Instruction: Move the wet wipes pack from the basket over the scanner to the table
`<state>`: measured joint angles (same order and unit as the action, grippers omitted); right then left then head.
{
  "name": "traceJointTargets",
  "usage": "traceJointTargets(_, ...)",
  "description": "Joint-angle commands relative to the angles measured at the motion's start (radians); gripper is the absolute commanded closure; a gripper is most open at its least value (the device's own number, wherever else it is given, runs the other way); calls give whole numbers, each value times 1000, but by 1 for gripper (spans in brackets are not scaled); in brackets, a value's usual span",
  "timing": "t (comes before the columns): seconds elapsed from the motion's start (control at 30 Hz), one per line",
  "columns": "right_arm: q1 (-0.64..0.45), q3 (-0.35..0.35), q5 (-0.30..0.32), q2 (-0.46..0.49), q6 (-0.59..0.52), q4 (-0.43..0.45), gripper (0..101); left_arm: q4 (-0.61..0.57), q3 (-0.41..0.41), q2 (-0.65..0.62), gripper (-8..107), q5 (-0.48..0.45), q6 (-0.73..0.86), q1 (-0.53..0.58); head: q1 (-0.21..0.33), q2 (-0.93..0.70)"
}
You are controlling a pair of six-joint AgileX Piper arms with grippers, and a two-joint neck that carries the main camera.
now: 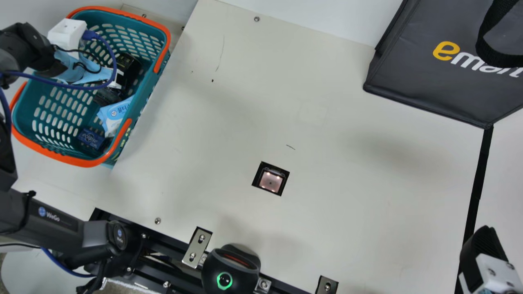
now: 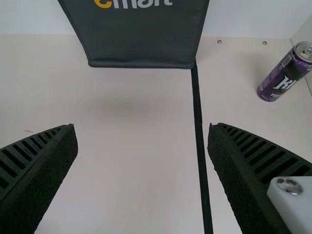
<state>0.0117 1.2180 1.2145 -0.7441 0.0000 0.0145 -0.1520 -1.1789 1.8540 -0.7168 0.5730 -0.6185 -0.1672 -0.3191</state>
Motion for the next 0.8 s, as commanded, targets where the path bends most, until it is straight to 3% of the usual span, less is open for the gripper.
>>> traceJointTargets(0.0,0,0,0,0,0,0,6,-1,-1,4,9,4,22,5,29,-2)
traceJointTargets(0.77,0,0,0,0,0,0,6,-140,38,63,9,-12,548,-12,29,-2)
